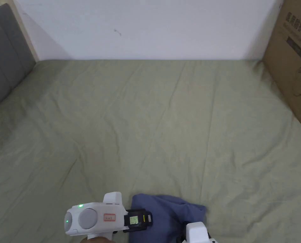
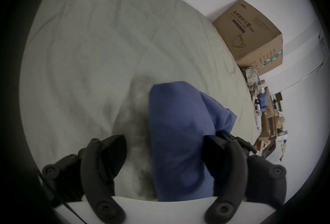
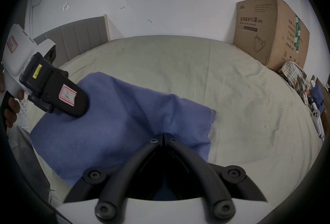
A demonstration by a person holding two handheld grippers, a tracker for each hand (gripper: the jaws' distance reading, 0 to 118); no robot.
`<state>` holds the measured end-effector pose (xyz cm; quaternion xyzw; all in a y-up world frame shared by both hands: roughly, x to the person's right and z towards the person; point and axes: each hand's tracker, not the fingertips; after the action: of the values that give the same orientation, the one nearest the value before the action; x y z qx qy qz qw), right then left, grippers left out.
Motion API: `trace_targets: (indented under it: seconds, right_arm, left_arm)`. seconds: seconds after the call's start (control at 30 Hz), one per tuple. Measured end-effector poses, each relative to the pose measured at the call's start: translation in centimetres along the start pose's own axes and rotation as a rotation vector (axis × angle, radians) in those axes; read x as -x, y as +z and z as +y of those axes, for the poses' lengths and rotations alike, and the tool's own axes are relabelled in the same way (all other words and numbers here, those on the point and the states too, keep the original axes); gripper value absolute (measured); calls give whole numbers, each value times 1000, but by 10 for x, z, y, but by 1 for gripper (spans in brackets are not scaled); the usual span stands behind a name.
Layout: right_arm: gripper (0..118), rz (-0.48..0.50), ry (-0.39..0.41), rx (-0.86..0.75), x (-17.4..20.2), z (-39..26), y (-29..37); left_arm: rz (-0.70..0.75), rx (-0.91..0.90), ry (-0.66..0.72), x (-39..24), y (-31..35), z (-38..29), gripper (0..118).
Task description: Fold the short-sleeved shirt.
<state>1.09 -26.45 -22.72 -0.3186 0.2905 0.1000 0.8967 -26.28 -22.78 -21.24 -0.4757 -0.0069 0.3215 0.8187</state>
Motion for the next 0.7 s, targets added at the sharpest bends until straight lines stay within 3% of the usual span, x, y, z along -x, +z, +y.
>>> trace_targets:
  seconds: [0.07,0.13,0.17,0.3,0.47,0.57,0.7]
  right_arm:
    - [0,8,5,0,-1,0,0]
    - [0,11,4,0,-2,0,0]
    - [0,12,4,1,-2,0,-1]
    - [0,14,-6,4,-3,1,0]
    - [0,21,3,56,-3,25,8]
    - [0,4,15,-55,-1,40,30]
    - [0,6,12,-126,1,65,53]
  left_arm:
    - [-22,4,-28,-2,0,0,84]
    - [-82,21,-45,-2,-1,2,47]
    - [-116,33,-2,-3,0,1,40]
    - [-84,41,-25,-4,-2,2,26]
    - [-81,38,-87,-12,11,10,22]
    - [-94,24,-105,0,31,22,22]
    - [17,-2,-192,33,72,45,22]
